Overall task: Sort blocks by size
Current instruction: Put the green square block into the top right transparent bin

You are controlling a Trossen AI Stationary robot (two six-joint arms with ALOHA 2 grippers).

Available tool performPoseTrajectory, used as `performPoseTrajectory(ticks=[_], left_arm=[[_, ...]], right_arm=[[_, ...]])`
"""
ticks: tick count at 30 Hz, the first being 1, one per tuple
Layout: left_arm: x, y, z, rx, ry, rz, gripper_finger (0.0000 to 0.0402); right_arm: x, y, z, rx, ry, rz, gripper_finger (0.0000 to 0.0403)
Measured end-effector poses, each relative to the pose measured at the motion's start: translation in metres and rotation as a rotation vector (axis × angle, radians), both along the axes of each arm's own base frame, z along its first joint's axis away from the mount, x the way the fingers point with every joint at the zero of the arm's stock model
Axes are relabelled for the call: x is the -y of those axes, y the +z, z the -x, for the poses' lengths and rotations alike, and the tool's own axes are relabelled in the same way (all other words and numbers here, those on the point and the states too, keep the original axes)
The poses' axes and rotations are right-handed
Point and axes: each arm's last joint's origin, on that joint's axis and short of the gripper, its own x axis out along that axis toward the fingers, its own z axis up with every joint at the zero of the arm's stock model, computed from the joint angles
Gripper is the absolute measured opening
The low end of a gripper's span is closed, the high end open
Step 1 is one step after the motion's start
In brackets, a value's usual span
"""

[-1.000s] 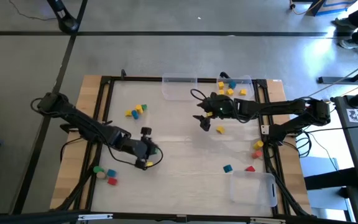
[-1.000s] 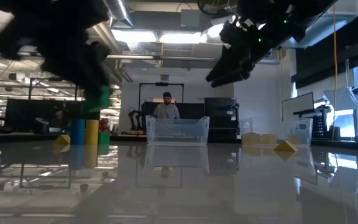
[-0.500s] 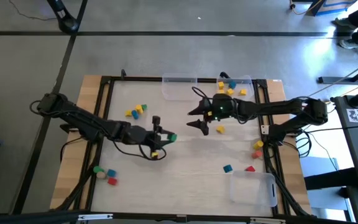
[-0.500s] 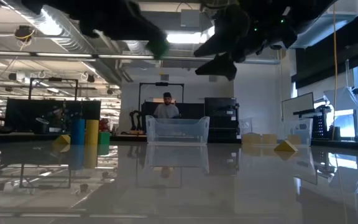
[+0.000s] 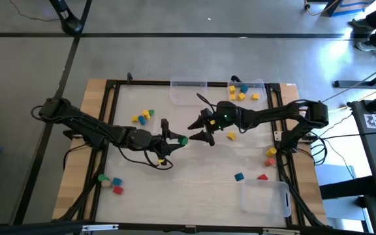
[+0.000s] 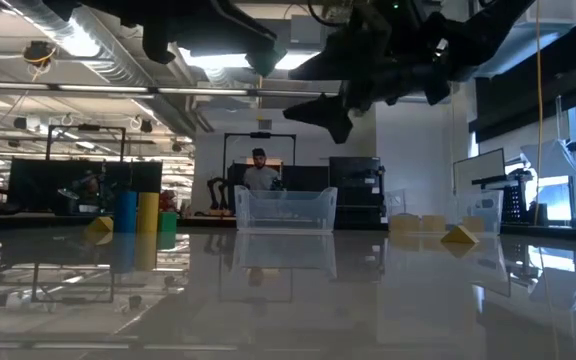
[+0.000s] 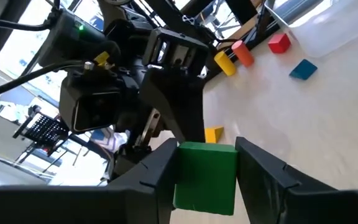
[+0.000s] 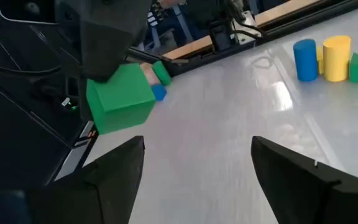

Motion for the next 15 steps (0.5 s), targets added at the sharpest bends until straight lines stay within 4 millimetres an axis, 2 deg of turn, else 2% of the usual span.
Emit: performPoseTrajectory(ticks=[11, 15], left_arm=[[0.000, 0.003, 0.000, 0.023, -0.008, -0.015, 0.0131], [0.001, 0.003, 0.000, 0.023, -0.011, -0.013, 0.0131]], right_arm=[[-0.022, -0.004, -0.014, 0.130, 0.038, 0.009, 0.0294], [-0.023, -0.006, -0.015, 0.126, 0.046, 0.004, 0.0294]])
